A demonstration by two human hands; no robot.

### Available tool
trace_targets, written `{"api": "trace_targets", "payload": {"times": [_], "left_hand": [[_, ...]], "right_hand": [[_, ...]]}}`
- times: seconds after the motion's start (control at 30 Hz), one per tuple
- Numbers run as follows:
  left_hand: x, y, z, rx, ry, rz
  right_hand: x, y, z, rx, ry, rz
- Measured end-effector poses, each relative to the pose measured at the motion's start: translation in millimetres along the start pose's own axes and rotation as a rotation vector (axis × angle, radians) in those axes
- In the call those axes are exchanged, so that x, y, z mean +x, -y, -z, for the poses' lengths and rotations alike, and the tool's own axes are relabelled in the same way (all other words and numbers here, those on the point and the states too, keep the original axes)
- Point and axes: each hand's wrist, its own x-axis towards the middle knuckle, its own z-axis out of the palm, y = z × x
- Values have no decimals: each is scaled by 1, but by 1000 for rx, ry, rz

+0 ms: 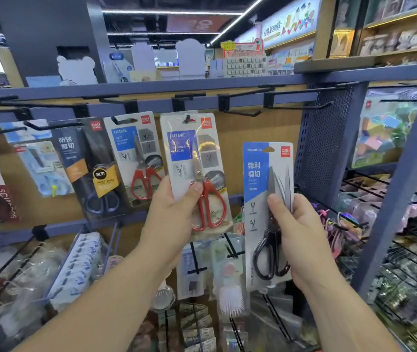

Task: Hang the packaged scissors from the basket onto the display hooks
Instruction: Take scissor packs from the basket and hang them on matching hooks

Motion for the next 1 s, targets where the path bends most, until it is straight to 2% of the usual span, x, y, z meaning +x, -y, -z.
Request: {"api": "trace_targets", "payload": {"times": [0.3, 0.43, 0.7, 1.0], "left_hand": [[51, 14, 10, 65, -35, 88], [75, 20, 10, 105, -56, 75], [88, 33, 9, 119, -50, 66], [101, 42, 13, 204, -156, 91]], "right_hand": [[31, 21, -8, -116, -7, 119], [52, 31, -12, -141, -30, 153], [68, 18, -19, -186, -30, 147], [125, 3, -45, -271, 60, 57]]}}
